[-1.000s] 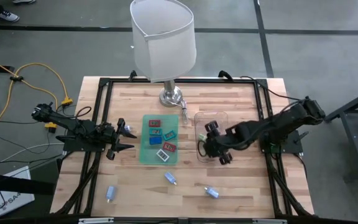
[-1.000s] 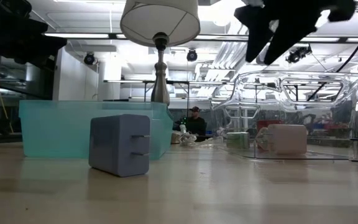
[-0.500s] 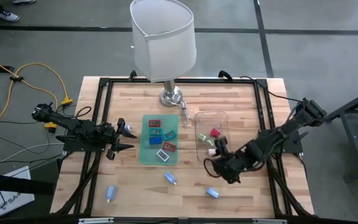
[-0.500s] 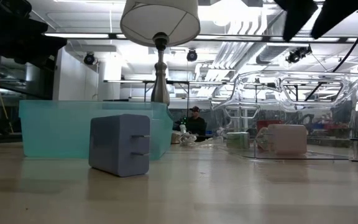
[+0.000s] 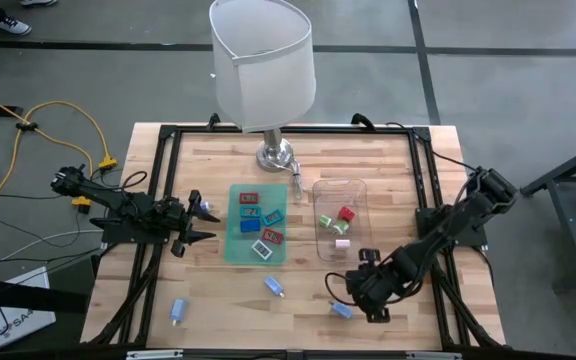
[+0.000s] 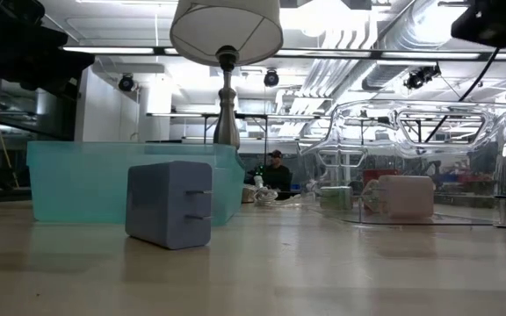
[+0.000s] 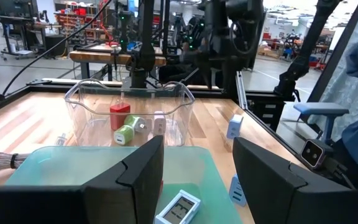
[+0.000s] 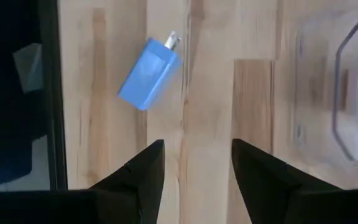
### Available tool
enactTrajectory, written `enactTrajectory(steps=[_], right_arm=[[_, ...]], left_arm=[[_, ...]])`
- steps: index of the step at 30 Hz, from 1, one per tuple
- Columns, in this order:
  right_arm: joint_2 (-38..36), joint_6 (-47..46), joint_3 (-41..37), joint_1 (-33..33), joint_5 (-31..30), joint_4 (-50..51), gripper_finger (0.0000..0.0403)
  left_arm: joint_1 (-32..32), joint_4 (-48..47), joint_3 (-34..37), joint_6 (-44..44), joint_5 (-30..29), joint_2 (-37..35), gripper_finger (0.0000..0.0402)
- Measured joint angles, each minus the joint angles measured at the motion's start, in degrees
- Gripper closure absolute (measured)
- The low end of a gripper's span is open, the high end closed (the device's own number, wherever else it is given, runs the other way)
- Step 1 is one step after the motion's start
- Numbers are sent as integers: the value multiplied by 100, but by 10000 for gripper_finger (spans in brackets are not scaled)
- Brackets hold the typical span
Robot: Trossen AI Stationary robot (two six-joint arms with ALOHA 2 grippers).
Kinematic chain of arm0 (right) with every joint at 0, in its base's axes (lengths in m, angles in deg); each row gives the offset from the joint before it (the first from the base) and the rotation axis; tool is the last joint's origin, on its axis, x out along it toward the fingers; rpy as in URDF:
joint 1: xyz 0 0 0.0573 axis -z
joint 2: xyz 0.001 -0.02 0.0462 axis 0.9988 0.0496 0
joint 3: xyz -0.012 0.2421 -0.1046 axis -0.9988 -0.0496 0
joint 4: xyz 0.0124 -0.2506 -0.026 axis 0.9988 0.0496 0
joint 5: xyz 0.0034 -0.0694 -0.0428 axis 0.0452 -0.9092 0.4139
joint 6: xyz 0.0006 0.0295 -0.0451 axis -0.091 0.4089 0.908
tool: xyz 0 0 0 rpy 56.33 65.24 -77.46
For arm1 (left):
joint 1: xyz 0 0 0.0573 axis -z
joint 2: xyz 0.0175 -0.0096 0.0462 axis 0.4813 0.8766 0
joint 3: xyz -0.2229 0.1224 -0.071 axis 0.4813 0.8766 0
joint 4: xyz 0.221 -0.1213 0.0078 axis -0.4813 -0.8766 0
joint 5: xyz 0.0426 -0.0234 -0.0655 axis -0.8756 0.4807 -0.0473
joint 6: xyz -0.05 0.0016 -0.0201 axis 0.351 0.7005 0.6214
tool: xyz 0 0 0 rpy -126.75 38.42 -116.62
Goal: Pick & Place Office items
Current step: Put the right violet charger adapter into the transparent bin
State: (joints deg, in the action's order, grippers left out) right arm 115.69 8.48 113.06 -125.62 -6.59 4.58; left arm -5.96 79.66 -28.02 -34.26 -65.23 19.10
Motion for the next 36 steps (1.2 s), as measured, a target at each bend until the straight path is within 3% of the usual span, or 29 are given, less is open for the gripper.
enactTrajectory(steps=[9, 15, 20, 27, 31, 36], right_arm=[[326, -892, -3, 118, -76, -820, 230], [371, -698, 16, 223, -319, -1173, 230], [383, -121, 570, 210, -825, -730, 230], [1073, -100, 2307, 204, -1201, 1112, 230], [1469, -748, 2856, 196, -864, 1736, 230], [1771, -1511, 2955, 258, 354, 1943, 231]], left_arm=[[-1, 0, 0, -2, 1, 0, 216], [0, 0, 0, 0, 0, 0, 216], [-2, 0, 0, 0, 0, 0, 216], [-1, 0, 0, -1, 0, 0, 216], [-1, 0, 0, -1, 0, 2, 216], [0, 0, 0, -2, 0, 0, 216]])
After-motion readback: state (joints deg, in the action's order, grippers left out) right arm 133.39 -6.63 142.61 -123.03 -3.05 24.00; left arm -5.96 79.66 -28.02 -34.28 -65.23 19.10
